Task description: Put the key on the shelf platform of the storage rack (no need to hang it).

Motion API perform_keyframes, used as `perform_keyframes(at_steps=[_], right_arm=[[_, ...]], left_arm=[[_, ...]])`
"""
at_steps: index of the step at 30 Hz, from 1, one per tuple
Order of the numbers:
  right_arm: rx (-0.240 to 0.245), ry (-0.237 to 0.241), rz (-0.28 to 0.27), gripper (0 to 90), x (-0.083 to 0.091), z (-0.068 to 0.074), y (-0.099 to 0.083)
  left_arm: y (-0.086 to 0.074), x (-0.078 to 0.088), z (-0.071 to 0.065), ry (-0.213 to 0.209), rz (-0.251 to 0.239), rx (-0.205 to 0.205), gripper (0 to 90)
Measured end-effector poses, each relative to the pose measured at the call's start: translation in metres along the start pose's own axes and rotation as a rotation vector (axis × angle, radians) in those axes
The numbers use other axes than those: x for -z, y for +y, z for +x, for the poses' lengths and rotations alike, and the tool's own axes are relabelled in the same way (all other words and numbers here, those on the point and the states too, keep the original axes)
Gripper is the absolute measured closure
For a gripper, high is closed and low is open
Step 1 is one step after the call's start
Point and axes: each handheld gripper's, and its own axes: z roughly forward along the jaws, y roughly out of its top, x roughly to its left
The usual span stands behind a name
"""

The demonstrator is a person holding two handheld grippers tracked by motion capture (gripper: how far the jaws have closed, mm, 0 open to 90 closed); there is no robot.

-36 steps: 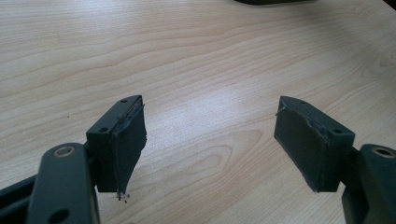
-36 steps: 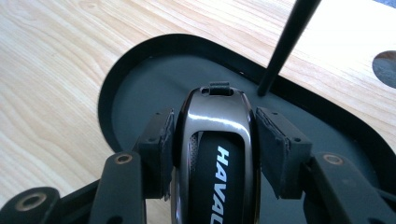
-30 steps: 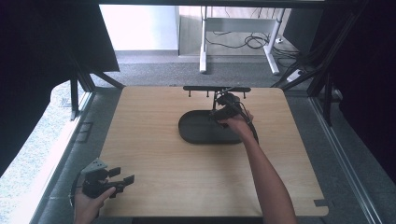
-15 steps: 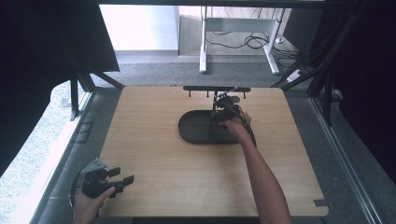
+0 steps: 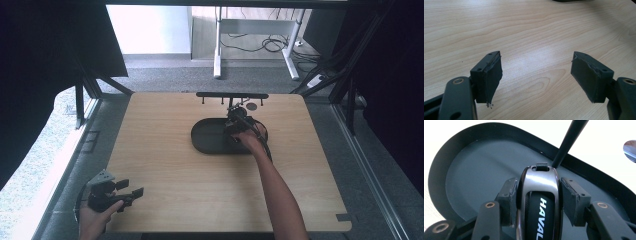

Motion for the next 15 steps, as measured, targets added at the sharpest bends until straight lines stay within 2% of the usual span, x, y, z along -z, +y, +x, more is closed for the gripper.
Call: perform_keyframes(at_steps=[4, 15], right_arm=[[0.017, 0.0, 0.008, 49.6, -0.002, 0.004, -0.001], [0.019, 0.001, 0.038, 49.7, -0.014, 0.008, -0.007]], left_arm=[[0.0, 0.0, -0.001, -0.001, 0.002, 0.0, 25.2], [0.0, 0.0, -0.001, 0.0, 0.001, 0.0, 25.2]])
